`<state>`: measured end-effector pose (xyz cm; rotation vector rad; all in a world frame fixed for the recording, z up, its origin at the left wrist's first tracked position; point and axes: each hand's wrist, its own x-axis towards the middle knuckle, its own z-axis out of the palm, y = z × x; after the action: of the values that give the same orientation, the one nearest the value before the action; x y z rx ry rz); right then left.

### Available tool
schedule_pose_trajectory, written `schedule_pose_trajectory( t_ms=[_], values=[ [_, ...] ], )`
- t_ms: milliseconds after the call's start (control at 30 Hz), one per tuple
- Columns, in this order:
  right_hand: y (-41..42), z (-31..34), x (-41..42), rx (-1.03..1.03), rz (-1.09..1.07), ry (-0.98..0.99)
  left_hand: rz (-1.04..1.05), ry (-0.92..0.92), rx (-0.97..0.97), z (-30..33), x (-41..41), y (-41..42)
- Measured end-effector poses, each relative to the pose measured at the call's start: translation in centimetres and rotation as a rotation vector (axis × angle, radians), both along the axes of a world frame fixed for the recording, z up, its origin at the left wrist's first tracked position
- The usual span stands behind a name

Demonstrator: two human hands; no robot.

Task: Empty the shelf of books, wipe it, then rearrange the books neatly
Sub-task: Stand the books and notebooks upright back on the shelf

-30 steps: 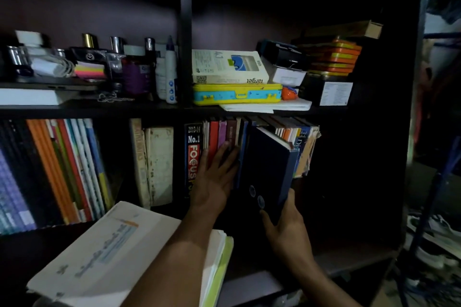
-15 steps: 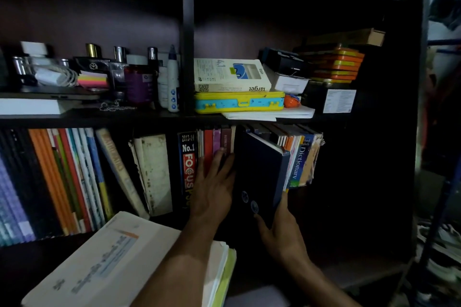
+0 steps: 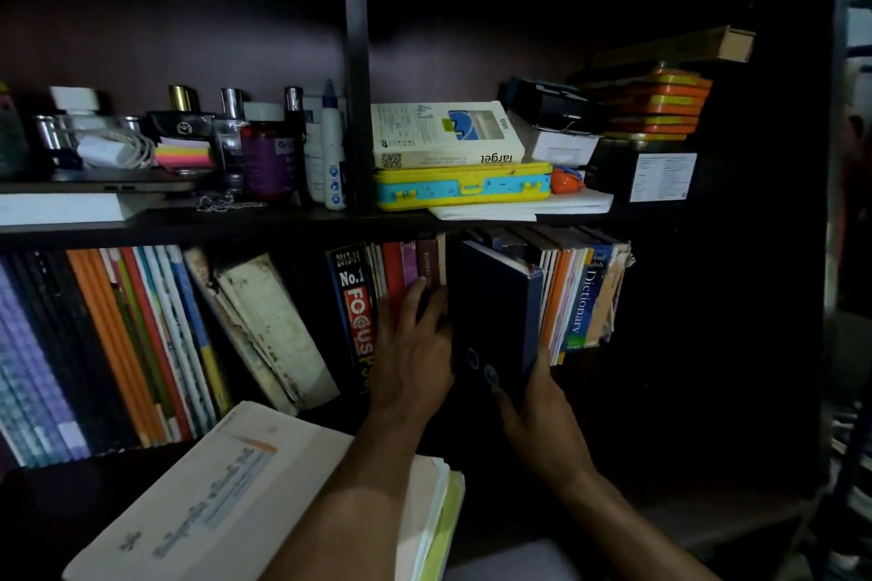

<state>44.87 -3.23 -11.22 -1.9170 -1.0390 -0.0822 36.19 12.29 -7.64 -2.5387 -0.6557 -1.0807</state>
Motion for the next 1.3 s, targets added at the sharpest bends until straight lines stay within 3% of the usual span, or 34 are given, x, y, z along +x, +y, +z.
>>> schedule_pose_trajectory(
  t_ms=[133,200,300,367,633,833,1000,1167,1300],
  values=[
    [1.2,0.2,0.2,-0.057,-0.046,-0.086,-0.088,-0.097,0.037,-0.1,0.1,0.1],
    [1.5,0.4,0.1,-0.062,-0.042,-0.113,-0.128,-0.314,-0.007,0.3,-0.1,0.1],
    [1.6,0.6,0.0,-0.085,-0.018,-0.117,0.009,-0.750,-0.181,0.8,-1.5,0.5],
    [1.5,0.5,0.1,-0.074,-0.013,-0.085,0.057,-0.860,-0.315,0.8,-2.0,1.1],
    [1.3,0.1,-0.2,0.088,-0.021,-0.183,-0.051,-0.825,-0.547,0.3,-1.7,1.4],
    [1.9,-0.5,0.6,0.007,0.025,-0.392,-0.105,-0.731,-0.582,0.1,-1.5,0.7],
    [2.7,-1.1,1.3,-0.205,0.065,-0.407,-0.102,-0.670,-0.479,0.1,-1.3,0.5],
    [3.5,-0.8,1.3,-0.573,0.042,-0.443,-0.097,-0.671,-0.512,0.0,-1.3,0.7],
    [3.8,-0.9,1.3,-0.683,0.026,-0.510,-0.104,-0.676,-0.595,-0.1,-1.3,0.7]
  ],
)
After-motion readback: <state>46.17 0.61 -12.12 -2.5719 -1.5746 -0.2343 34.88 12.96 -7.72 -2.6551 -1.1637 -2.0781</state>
